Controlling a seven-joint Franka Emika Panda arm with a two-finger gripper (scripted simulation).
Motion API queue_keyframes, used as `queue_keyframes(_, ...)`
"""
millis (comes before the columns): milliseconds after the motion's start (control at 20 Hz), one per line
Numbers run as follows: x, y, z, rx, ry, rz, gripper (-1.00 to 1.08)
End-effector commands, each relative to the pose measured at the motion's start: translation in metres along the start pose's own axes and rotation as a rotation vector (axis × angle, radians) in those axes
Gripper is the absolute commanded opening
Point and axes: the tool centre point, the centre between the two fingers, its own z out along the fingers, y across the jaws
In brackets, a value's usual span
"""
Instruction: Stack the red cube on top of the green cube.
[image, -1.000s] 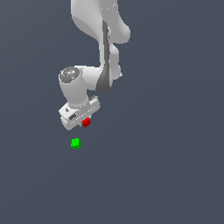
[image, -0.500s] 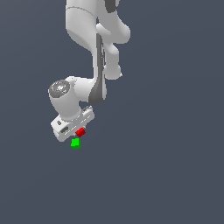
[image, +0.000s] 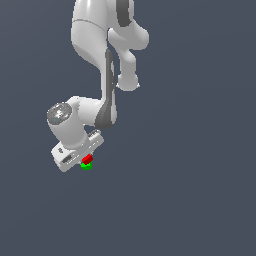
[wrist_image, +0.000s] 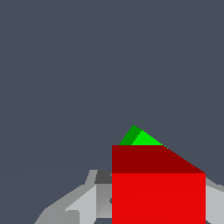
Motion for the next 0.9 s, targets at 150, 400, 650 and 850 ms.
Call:
queue_keyframes(150, 0.0029, 0.0093, 0.0026, -0.001, 0.001, 0.0, -1.0)
queue_keyframes(400, 0.0035, 0.0107, 0.0029, -0.001, 0.001, 0.0, 1.0)
queue_keyframes(650, 0.0035, 0.0107, 0.0029, -0.001, 0.001, 0.0, 1.0)
queue_keyframes(850, 0.0035, 0.0107, 0.0029, -0.001, 0.001, 0.0, 1.0)
